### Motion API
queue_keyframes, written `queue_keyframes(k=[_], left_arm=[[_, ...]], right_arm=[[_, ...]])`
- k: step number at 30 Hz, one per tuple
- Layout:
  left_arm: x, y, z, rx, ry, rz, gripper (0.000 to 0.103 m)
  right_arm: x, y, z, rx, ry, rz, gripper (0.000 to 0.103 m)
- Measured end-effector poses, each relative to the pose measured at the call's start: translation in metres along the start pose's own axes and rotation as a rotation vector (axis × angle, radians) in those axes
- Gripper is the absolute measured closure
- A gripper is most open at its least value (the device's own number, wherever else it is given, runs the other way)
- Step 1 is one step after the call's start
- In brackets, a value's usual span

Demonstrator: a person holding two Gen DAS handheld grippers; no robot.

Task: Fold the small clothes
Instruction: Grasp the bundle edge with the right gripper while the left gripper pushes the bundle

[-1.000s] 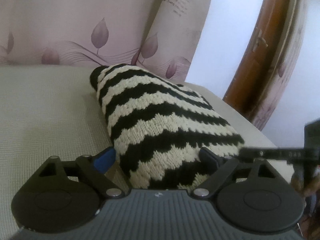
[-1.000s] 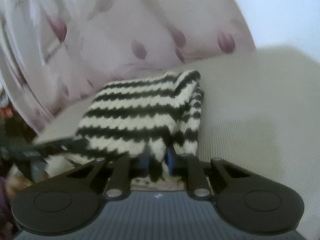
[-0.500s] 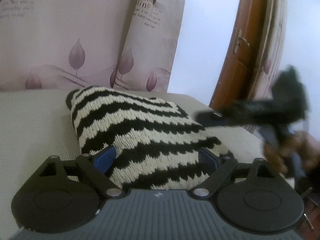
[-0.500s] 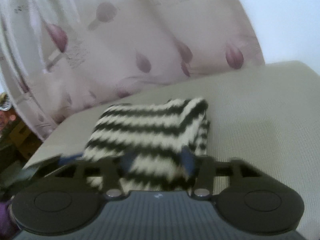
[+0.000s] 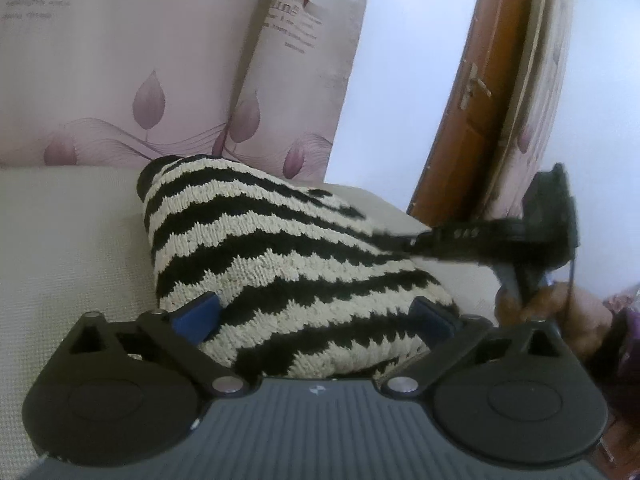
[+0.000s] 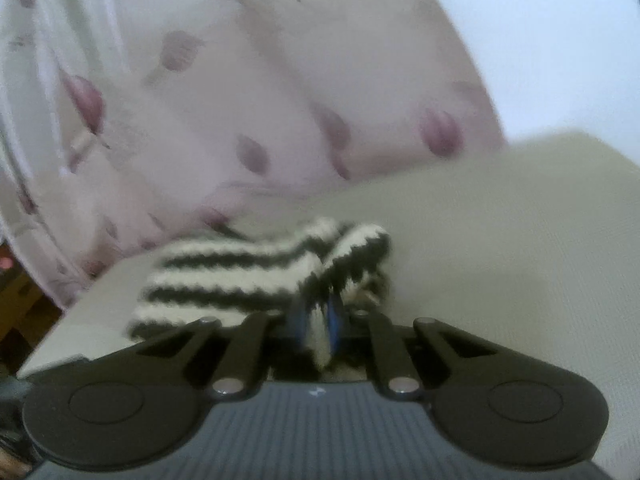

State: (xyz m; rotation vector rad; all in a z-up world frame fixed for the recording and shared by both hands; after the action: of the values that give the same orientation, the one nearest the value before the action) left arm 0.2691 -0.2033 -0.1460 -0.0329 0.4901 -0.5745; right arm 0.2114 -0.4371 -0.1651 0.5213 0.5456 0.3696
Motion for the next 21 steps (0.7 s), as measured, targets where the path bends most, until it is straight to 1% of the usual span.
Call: queue_keyframes(k=[3, 5, 7, 10, 12, 14, 17, 18, 19, 20, 21], left_arm=[[0.002, -0.006, -0.004, 0.047, -0.003, 0.021, 0.0], [0.004, -0.006, -0.004, 0.057, -0.002, 0.026, 0.0], [0.003, -0.004, -0.004, 0.035, 0.0, 0.02, 0.0], [0.003, -0.002, -0.005, 0.02, 0.002, 0.021, 0.0], [0.002, -0.003, -0.006, 0.02, -0.001, 0.023, 0.0], [0.002, -0.003, -0.006, 0.024, -0.002, 0.025, 0.0], [0.001, -0.003, -0.006, 0.021, -0.003, 0.027, 0.0], [0.0, -0.002, -0.006, 0.021, -0.003, 0.025, 0.0], [-0.002, -0.001, -0.006, 0.018, -0.003, 0.022, 0.0], [-0.003, 0.0, -0.007, 0.015, -0.005, 0.017, 0.0], [-0.005, 0.001, -0.008, 0.013, -0.005, 0.012, 0.0]], right_arm=[[0.002, -0.017, -0.008, 0.087, 0.002, 0.027, 0.093], [0.007, -0.016, -0.008, 0.099, 0.008, 0.033, 0.09], [0.006, -0.004, 0.0, 0.04, -0.001, -0.001, 0.089], [-0.002, 0.023, 0.018, -0.079, -0.054, -0.043, 0.089], [0.0, 0.045, 0.028, -0.172, -0.055, -0.034, 0.089], [0.01, 0.062, 0.03, -0.251, -0.013, -0.028, 0.089], [0.033, 0.076, 0.018, -0.383, 0.084, -0.049, 0.089], [0.039, 0.074, 0.012, -0.407, 0.118, -0.068, 0.089], [0.043, 0.065, 0.002, -0.423, 0.166, -0.112, 0.09], [0.044, 0.054, -0.008, -0.425, 0.195, -0.15, 0.09], [0.041, 0.043, -0.015, -0.425, 0.192, -0.164, 0.09]])
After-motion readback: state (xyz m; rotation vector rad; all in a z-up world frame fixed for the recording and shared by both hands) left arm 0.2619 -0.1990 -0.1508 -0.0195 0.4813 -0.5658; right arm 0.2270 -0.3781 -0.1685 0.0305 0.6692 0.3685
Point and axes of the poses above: each gripper's, at about its wrist camera, not at the fingertips, and x roughly the way its jaws point, y to its left, z to its top, the point moved 7 cm from there along x, roughly the way its jaws point, and after that the axes turned 14 degrees about z, right-handed, at the moved point
